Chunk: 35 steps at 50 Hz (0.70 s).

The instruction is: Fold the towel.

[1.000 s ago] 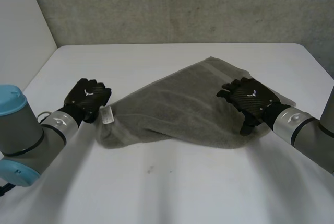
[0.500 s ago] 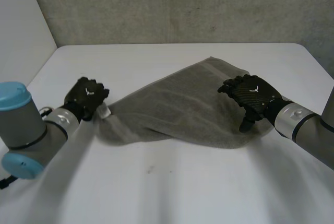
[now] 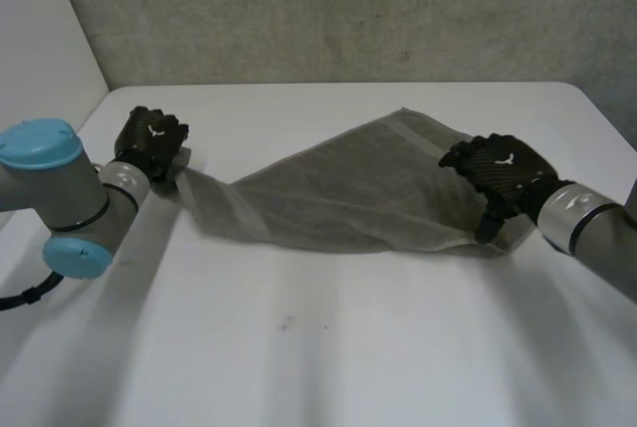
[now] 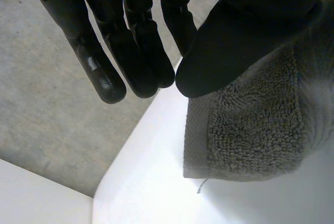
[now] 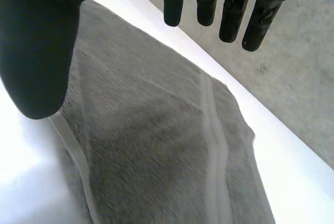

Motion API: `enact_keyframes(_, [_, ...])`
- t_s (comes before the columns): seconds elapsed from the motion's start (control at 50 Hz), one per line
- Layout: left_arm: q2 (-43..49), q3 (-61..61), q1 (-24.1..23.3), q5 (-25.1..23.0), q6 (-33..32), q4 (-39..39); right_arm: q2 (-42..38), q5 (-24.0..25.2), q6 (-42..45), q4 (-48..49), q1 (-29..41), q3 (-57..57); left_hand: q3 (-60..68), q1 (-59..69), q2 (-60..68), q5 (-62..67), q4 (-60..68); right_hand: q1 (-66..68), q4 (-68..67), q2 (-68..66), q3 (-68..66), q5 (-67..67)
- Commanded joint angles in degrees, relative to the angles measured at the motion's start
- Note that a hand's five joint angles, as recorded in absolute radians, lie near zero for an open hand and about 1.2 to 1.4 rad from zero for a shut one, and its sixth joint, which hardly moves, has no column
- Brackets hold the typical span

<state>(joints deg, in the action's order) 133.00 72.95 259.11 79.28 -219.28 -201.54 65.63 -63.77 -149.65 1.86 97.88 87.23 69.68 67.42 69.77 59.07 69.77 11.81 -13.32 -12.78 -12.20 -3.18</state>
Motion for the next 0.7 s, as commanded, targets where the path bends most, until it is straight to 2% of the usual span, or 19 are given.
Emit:
enact_keyframes(0.02, [-3.97, 6.06, -0.01, -0.53, 0.08, -0.08, -2.87, 1.01, 5.14, -14.49, -5.5, -6.89, 10.32, 12.58, 10.23, 10.93, 10.23, -0.57, 2.07, 1.53, 0.95, 1.93])
enact_keyframes(0.12, [-4.77, 7.03, -0.01, -0.53, 0.17, -0.16, -4.01, 1.01, 7.27, -17.24, -5.95, -6.11, 10.32, 12.58, 10.23, 10.93, 10.23, -0.04, 1.55, 1.01, 0.43, 1.41])
enact_keyframes(0.36, [-4.24, 6.33, -0.01, -0.53, 0.26, -0.25, -8.41, 2.33, 1.02, -16.27, -5.6, -4.61, 10.32, 12.58, 10.23, 10.93, 10.23, 0.8, 0.71, 0.17, -0.41, 0.57])
enact_keyframes(0.42, [-4.24, 6.51, -0.01, -0.53, 0.26, -0.25, -8.85, 2.42, 0.23, -14.34, -5.6, -4.53, 10.32, 12.58, 10.23, 10.93, 10.23, 6.35, -4.84, -5.38, -5.96, -4.98])
enact_keyframes(0.52, [-4.24, 6.77, -0.01, -0.53, 0.26, -0.25, -10.69, 2.42, -4.76, -10.13, -5.6, -5.14, 10.32, 12.58, 10.23, 10.93, 10.23, 23.47, -21.96, -22.5, -23.08, -22.1])
enact_keyframes(0.54, [-4.24, 6.77, -0.01, -0.53, 0.26, -0.25, -10.69, 2.42, -4.78, -10.12, -5.6, -5.14, 10.32, 12.58, 10.23, 10.93, 10.23, 23.5, -22.0, -22.54, -23.12, -22.14])
enact_keyframes(0.62, [-4.24, 6.95, -0.01, -0.45, 0.26, -0.25, -12.1, 2.42, -6.27, -8.37, -5.16, -5.58, 10.32, 12.58, 10.23, 10.93, 10.23, 39.76, -38.25, -38.79, -39.38, -38.39])
enact_keyframes(0.64, [-4.24, 6.95, -0.01, -0.45, 0.26, -0.25, -12.1, 2.42, -6.27, -8.36, -5.16, -5.58, 10.32, 12.58, 10.23, 10.93, 10.23, 39.82, -38.31, -38.85, -39.44, -38.45])
enact_keyframes(0.68, [-4.33, 7.12, -0.01, -0.45, 0.61, -0.08, -12.63, 2.59, -6.62, -7.66, -3.93, -5.84, 10.32, 12.58, 10.23, 10.93, 10.23, 65.58, -64.08, -64.62, -65.2, -64.22])
enact_keyframes(0.7, [-4.33, 7.12, -0.01, -0.45, 0.61, -0.08, -12.63, 2.59, -6.62, -7.66, -3.93, -5.84, 10.32, 12.58, 10.23, 10.93, 10.23, 65.72, -64.22, -64.76, -65.34, -64.36])
